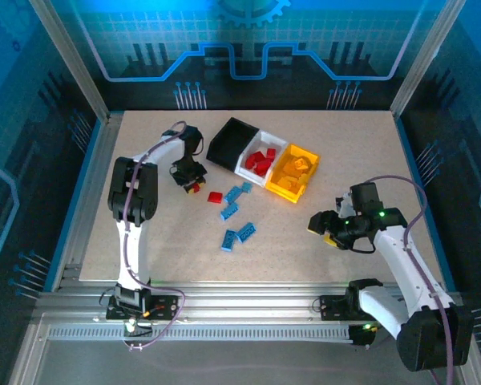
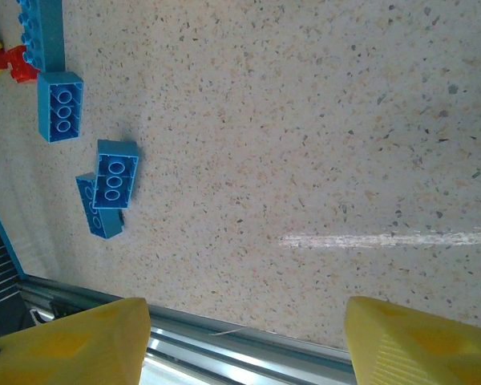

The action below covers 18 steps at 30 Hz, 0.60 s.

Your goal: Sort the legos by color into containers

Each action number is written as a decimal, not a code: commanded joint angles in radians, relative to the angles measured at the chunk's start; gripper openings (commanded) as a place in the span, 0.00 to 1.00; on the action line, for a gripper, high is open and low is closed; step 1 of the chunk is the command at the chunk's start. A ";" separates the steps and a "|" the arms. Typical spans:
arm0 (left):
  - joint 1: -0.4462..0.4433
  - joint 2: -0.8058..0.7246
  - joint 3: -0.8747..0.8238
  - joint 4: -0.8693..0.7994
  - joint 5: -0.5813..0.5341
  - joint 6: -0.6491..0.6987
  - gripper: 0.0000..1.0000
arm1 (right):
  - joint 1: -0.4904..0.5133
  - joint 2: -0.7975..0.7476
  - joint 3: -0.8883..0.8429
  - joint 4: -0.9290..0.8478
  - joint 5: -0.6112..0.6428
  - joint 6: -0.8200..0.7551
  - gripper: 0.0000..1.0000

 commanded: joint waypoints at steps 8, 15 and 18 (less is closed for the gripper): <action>0.004 -0.106 -0.048 0.009 0.042 0.021 0.24 | 0.022 -0.033 0.002 -0.029 0.018 0.022 0.66; -0.044 -0.156 0.024 0.042 0.125 0.018 0.23 | 0.022 -0.060 -0.015 -0.031 0.022 0.031 0.67; -0.088 -0.145 0.102 0.061 0.168 0.025 0.23 | 0.021 -0.068 -0.025 -0.031 0.021 0.033 0.67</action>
